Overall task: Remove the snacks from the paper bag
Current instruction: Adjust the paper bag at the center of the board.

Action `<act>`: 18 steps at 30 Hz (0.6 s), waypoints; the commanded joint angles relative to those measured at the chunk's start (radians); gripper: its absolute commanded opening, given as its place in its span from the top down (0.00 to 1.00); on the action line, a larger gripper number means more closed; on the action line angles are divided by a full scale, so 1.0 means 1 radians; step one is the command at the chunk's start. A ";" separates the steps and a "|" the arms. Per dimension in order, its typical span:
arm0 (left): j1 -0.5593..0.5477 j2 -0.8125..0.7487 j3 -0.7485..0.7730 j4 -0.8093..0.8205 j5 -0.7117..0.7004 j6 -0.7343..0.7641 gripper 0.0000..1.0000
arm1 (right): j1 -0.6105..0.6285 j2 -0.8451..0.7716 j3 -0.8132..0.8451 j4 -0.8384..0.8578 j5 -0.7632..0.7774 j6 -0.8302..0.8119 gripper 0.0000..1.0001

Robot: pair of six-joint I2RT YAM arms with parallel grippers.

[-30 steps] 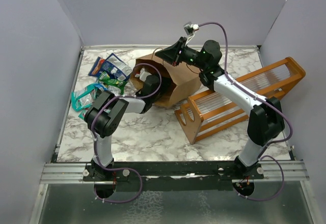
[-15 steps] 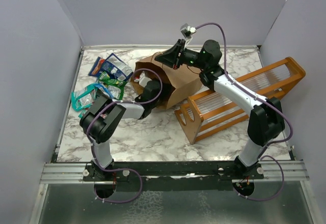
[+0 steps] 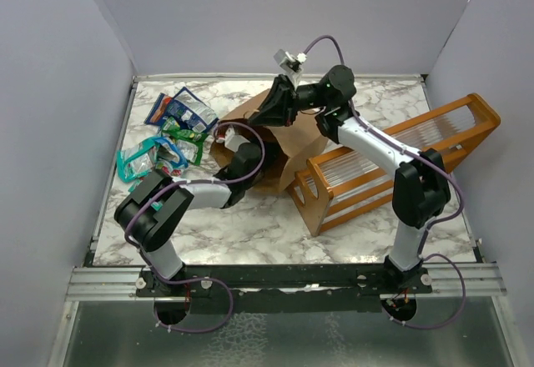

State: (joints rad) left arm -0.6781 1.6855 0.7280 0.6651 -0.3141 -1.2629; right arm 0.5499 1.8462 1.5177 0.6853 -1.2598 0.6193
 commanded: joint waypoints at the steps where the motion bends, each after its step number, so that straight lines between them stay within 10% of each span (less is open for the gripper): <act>1: -0.053 -0.039 -0.024 -0.001 -0.093 -0.056 0.68 | 0.044 0.035 0.033 0.345 -0.156 0.284 0.98; 7: -0.070 -0.031 -0.025 -0.010 -0.085 -0.091 0.67 | 0.052 0.018 0.028 0.408 -0.157 0.351 0.98; 18: -0.071 0.086 -0.004 0.020 -0.072 -0.206 0.66 | 0.044 -0.205 0.023 -0.728 0.262 -0.505 0.98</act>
State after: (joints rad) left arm -0.7464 1.7180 0.7055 0.6724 -0.3607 -1.4075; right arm 0.5999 1.7386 1.5108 0.4519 -1.2633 0.4740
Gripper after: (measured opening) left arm 0.333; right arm 0.022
